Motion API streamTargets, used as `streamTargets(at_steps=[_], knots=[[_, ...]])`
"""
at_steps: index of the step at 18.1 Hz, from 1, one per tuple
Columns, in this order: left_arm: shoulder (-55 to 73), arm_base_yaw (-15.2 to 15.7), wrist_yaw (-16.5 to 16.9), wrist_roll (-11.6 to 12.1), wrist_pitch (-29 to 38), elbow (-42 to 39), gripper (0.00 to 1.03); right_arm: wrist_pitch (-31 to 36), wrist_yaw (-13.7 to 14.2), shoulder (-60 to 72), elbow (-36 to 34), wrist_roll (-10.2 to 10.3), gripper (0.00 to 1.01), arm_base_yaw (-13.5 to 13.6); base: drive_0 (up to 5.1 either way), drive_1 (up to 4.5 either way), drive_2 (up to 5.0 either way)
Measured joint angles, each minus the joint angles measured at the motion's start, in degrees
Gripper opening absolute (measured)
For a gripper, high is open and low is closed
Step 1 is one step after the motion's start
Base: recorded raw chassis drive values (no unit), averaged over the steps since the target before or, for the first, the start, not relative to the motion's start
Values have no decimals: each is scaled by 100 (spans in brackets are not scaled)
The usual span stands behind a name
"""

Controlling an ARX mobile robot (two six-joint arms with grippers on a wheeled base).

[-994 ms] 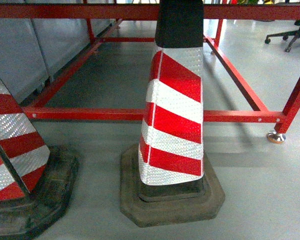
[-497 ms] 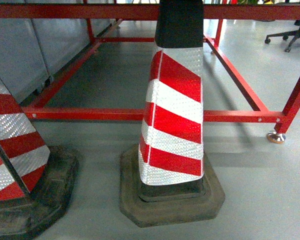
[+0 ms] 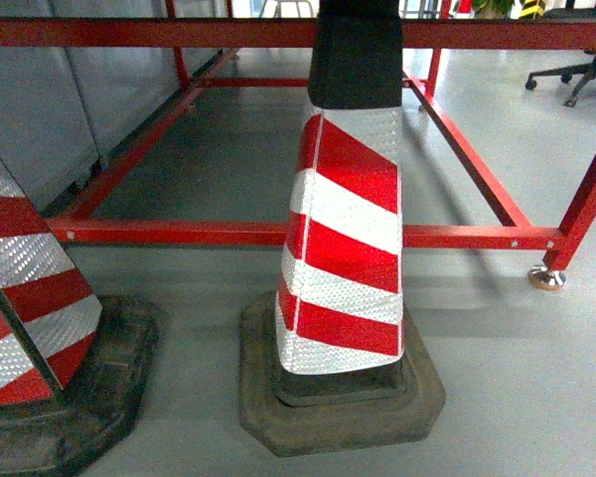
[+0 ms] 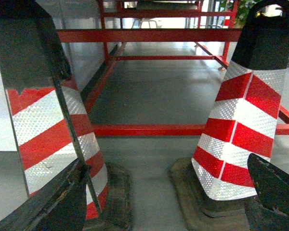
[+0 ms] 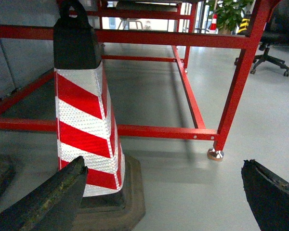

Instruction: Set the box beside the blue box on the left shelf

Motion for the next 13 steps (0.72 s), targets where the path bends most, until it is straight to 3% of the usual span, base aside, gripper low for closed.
streamTargets(at_steps=[13], knots=[[0,0,2,0,0,0,98,9,0,0,0,42,98,0,0,0,0]])
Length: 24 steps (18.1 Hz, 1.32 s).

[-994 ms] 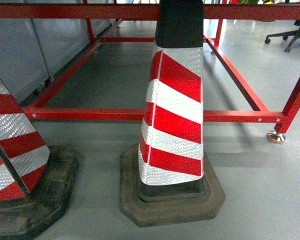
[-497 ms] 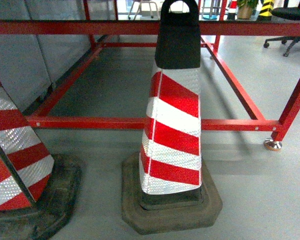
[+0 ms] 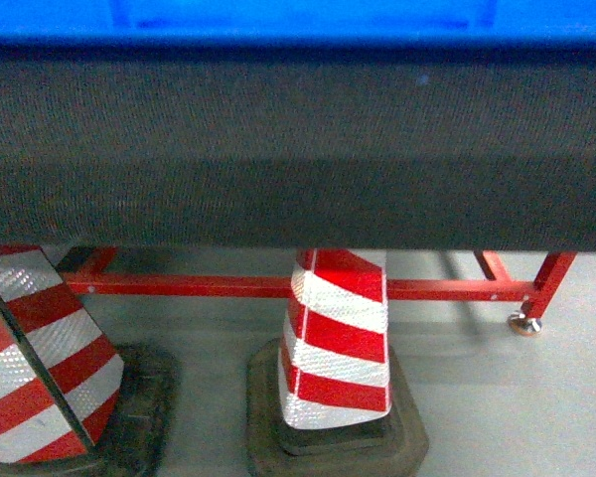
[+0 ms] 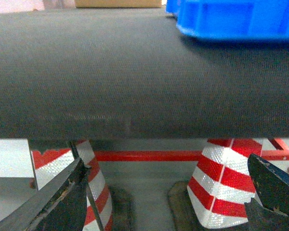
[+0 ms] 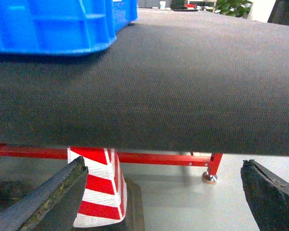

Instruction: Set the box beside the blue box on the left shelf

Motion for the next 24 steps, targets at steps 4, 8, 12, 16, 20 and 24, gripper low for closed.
streamTargets(at_steps=[4,8,12,16,20,24], knots=[[0,0,0,2,2,0,98,-2,-7,0,0,2,98,0,0,0,0],[0,0,7,0,-2,0,98,-7,-2,0,0,4,98,0,0,0,0],[0,0,9,2,-2,0,98,-2,2,0,0,4,98,0,0,0,0],[0,0,4,0,24,0,98,26,-2,0,0,2,98,0,0,0,0],[0,0,2,0,4,2,98,-2,-2,0,0,2,98,0,0,0,0],[0,0,2,0,4,2,98,-4,0,0,0,2,98,0,0,0,0]])
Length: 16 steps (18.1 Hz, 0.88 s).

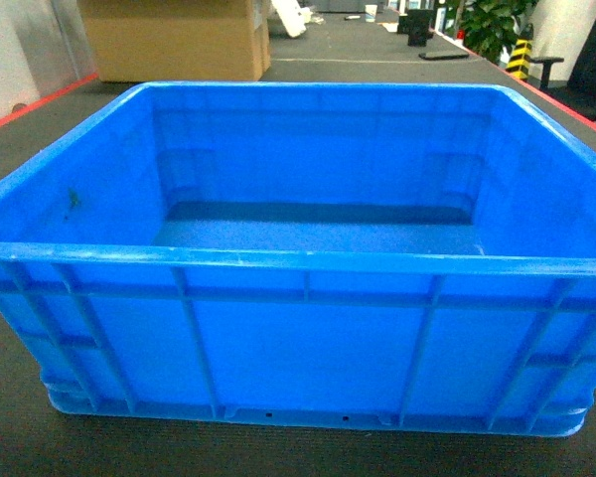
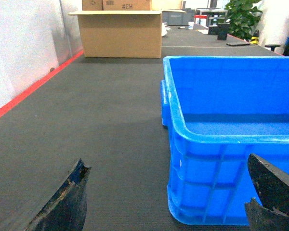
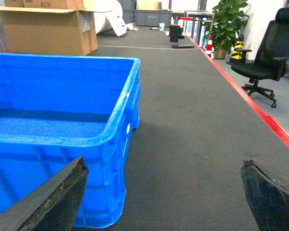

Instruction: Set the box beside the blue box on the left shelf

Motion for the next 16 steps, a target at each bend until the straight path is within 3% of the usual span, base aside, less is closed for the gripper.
streamTargets(at_steps=[16], knots=[[0,0,0,0,0,0,98,0,0,0,0,0,98,0,0,0,0]])
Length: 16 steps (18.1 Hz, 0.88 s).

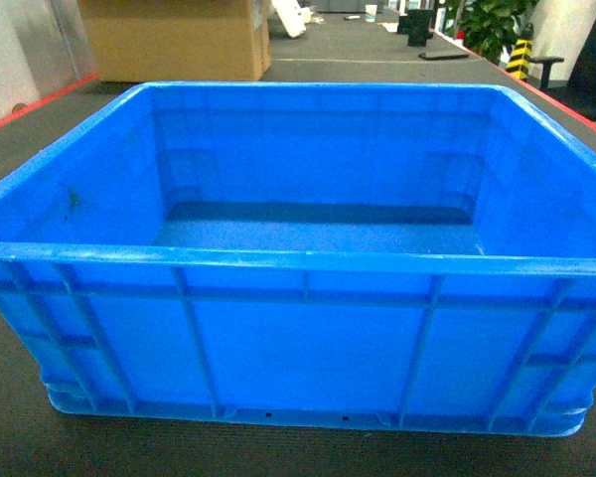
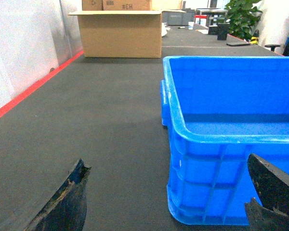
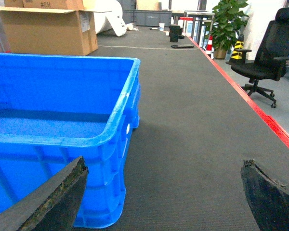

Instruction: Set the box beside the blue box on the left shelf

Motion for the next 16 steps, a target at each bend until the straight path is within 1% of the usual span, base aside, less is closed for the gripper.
streamTargets(at_steps=[11,12,13,14,15,16], knots=[[0,0,0,0,0,0,98,0,0,0,0,0,98,0,0,0,0],[70,-149,-435,-94,-363,79,98,-184,225,50,31,35,98,74,0,0,0],[522,-608,-1329,-326,-710,249,98,-702,1314,525,254,227,98,608,0,0,0],[695,-693,-1727,-455,-702,269,98,-636,2129,1010,310,343,98,992,0,0,0],[726,-693,-1862,-476,-667,269,98,-564,2334,1075,310,361,98,1058,0,0,0],[802,-686,-2039,-527,-494,271,98,-339,2651,1233,315,409,98,1121,0,0,0]])
